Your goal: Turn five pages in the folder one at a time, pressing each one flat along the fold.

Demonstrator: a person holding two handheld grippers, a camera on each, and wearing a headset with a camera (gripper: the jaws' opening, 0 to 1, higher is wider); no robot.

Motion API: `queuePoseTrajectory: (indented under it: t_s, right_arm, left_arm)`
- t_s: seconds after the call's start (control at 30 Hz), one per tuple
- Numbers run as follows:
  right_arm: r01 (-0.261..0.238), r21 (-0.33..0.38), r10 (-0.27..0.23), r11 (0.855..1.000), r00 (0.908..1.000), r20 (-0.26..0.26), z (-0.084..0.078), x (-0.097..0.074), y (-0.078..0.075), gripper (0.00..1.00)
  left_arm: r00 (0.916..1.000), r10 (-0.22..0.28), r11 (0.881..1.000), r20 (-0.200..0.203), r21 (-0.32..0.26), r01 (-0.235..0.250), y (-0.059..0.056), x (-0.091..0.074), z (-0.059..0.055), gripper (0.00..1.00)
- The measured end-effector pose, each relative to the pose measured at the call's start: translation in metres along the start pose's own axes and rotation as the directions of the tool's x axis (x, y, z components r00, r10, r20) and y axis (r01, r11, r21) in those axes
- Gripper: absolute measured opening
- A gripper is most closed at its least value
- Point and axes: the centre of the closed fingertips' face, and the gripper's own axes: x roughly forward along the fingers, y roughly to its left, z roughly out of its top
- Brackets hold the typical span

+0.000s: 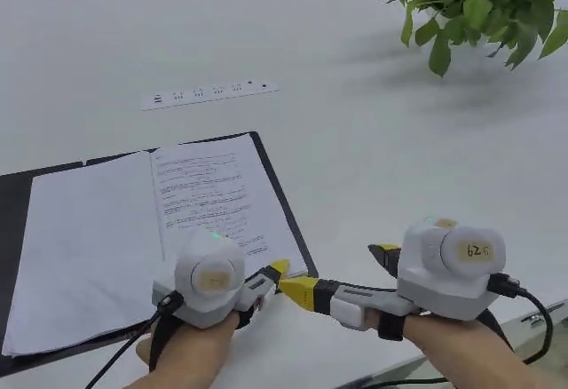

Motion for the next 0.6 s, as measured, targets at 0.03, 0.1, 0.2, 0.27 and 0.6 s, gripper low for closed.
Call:
queuePoseTrajectory:
  t_s: [0.03,0.1,0.2,0.27,0.6]
  right_arm:
    - [-0.001,0.002,0.001,1.0,1.0,0.0,-0.0003,0.0005,0.0,0.96]
    - [-0.001,0.004,0.001,1.0,1.0,-0.004,-0.0019,0.0022,-0.0001,0.96]
    - [-0.005,0.008,0.005,1.0,1.0,-0.005,-0.0028,0.0036,0.0008,0.95]
    - [-0.006,0.008,0.006,1.0,0.9999,-0.008,-0.0032,0.0043,0.0013,0.95]
    - [-0.006,0.012,0.006,1.0,0.9999,-0.011,-0.0048,0.0057,0.0017,0.95]
  left_arm:
    - [1.0,0.005,1.0,0.003,-0.003,-0.005,0.0006,0.0003,-0.0006,0.57]
    - [0.9998,0.01,1.0,0.015,0.015,-0.01,0.0006,-0.0001,-0.0015,0.57]
    - [0.9989,0.009,1.0,0.045,0.018,-0.01,0.0017,-0.0008,-0.0016,0.57]
    - [0.9982,0.007,1.0,0.059,0.02,-0.008,0.002,-0.0012,-0.0016,0.57]
    - [0.9959,0.014,1.0,0.09,-0.006,-0.013,0.0069,-0.0029,0.0008,0.48]
